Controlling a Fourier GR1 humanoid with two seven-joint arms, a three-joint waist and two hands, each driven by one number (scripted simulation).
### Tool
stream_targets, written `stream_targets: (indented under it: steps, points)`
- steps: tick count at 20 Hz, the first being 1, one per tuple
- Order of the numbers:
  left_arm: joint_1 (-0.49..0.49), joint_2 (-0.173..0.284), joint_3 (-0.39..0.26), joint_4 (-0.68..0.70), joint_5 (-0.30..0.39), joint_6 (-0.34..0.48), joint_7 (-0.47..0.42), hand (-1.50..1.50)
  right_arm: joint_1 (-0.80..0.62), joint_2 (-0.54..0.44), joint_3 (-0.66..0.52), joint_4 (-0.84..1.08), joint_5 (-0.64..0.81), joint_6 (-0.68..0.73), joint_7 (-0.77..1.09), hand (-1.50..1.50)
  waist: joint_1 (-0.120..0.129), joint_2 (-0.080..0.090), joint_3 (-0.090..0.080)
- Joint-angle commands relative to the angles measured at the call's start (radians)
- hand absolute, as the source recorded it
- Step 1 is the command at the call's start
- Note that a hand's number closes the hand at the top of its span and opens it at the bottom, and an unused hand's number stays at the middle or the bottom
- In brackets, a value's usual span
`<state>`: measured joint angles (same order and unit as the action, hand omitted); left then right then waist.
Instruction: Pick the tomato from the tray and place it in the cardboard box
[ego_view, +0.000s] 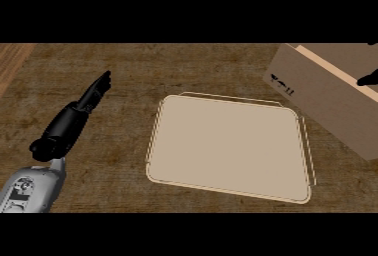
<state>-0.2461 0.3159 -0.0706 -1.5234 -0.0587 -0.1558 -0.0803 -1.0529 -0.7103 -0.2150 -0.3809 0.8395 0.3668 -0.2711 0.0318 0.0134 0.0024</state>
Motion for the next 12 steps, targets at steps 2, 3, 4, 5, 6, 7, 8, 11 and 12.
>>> stream_targets:
  steps: [2,3,4,5,6,7,8,11,12]
  points:
    - [0.001,-0.027,-0.017,0.000,-0.015,0.020,0.013,0.00,-0.042,0.043,-0.248,0.030,-0.238,-0.066,-0.055,-1.50,-0.009,-0.001,0.004]
    - [-0.016,-0.004,0.006,0.008,-0.004,0.009,0.029,0.00,-0.054,0.051,-0.311,0.046,-0.302,-0.051,-0.047,-1.50,-0.017,-0.004,0.004]
    - [-0.006,-0.007,0.007,-0.001,0.006,0.004,0.024,0.00,-0.070,0.042,-0.364,0.059,-0.348,-0.056,-0.013,-1.50,-0.016,-0.008,0.002]
    - [-0.022,0.007,0.018,0.012,-0.002,0.005,0.016,0.00,-0.088,0.014,-0.417,0.078,-0.396,-0.042,0.000,-1.50,-0.018,-0.003,0.003]
    - [0.003,0.003,0.016,0.002,0.010,-0.004,0.009,0.00,-0.078,0.011,-0.462,0.101,-0.434,-0.056,0.026,-1.50,-0.012,-0.004,0.002]
    - [-0.004,-0.015,-0.002,0.002,-0.003,0.006,0.004,0.00,-0.075,-0.014,-0.485,0.125,-0.448,-0.065,0.048,-1.50,-0.004,0.004,0.002]
    - [-0.002,-0.003,0.007,-0.035,0.018,-0.010,0.027,0.00,-0.063,-0.058,-0.520,0.135,-0.477,-0.059,0.047,-1.50,0.002,0.001,0.003]
    - [-0.026,0.032,0.049,0.012,0.036,-0.041,0.001,0.00,-0.043,-0.066,-0.548,0.162,-0.502,-0.099,0.057,-1.50,0.005,0.008,0.001]
    - [-0.039,0.004,0.014,0.023,-0.009,-0.011,0.005,0.00,-0.048,-0.081,-0.555,0.168,-0.508,-0.108,0.069,-1.50,0.005,0.010,0.001]
